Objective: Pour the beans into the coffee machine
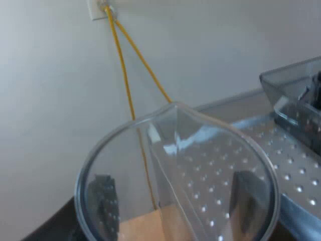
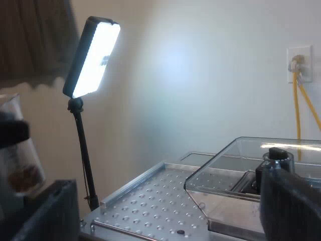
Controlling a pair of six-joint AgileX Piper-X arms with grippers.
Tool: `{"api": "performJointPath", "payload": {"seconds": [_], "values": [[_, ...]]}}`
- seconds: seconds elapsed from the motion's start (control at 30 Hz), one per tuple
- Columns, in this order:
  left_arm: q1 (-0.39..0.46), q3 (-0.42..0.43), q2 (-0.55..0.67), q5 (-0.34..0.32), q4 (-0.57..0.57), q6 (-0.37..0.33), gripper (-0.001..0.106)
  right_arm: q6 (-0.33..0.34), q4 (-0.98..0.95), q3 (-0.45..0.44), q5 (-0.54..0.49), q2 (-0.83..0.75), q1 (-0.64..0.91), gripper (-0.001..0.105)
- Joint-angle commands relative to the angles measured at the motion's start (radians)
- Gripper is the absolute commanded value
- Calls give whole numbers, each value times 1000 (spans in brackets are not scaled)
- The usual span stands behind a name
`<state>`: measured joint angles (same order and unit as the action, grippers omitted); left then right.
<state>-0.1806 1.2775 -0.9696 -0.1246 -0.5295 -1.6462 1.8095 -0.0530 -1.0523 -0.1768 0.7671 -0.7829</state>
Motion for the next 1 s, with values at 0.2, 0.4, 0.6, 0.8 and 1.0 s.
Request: {"api": "performJointPath", "payload": {"seconds": [0.2,0.4,0.6,0.8,1.0], "values": [[-79,129,-130,2,-1,-3,37,10,-49,-12,-2,-4,-3,79],[-116,247,-225,20,-29,-3,37,10,-63,-12,-2,-4,-3,79],[-119,377,-327,23,-59,-3,37,10,-63,-12,-2,-4,-3,79],[-124,508,-429,23,-140,-3,37,10,-63,-12,-2,-4,-3,79],[-152,610,-511,23,-180,-3,37,10,-63,-12,-2,-4,-3,79]]}}
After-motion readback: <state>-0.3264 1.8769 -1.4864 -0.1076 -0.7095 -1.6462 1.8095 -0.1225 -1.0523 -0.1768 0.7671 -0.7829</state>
